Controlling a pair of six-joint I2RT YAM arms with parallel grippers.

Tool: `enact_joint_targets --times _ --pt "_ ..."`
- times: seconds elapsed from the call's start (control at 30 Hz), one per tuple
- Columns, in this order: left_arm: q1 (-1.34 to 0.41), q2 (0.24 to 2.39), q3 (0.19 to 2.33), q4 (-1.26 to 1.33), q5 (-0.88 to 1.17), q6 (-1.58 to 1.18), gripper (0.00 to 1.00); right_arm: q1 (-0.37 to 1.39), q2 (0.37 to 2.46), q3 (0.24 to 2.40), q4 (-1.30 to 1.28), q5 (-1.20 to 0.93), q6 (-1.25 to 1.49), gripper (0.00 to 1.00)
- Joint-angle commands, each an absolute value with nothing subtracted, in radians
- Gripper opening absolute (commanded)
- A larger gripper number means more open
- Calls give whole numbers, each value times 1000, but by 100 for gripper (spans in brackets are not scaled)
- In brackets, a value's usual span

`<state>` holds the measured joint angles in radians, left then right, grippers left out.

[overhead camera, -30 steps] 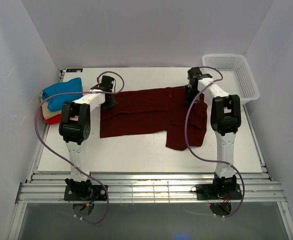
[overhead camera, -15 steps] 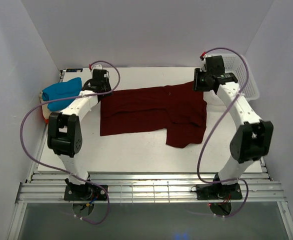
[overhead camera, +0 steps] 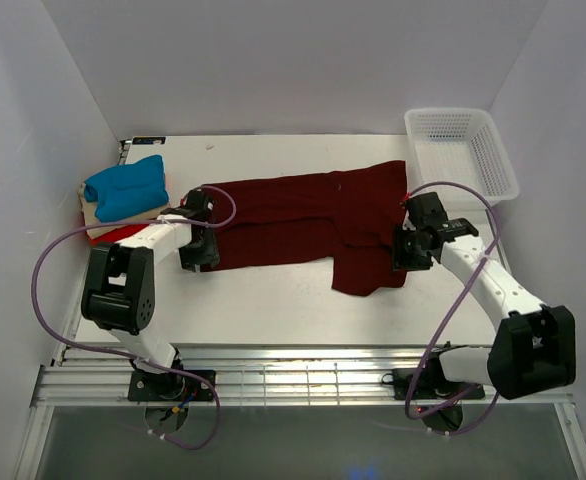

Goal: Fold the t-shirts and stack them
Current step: Fold the flattened tshirt in 1/3 of the way, then grap the side of the flattened tshirt closest away from the robot with both arms

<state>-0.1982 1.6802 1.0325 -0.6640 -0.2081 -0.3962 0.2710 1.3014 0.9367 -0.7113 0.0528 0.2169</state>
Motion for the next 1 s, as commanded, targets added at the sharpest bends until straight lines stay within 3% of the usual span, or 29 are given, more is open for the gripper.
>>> enact_joint_targets --times 0.0,0.4,0.97 --pt "-195 1617 1028 -721 -178 -437 59 273 1174 933 -706 64 265 45" --pt "-195 1534 922 -654 -129 -443 59 273 1078 810 -719 101 285 47" --pt "-195 1519 914 -534 -118 -443 59 273 1186 706 -605 112 321 49"
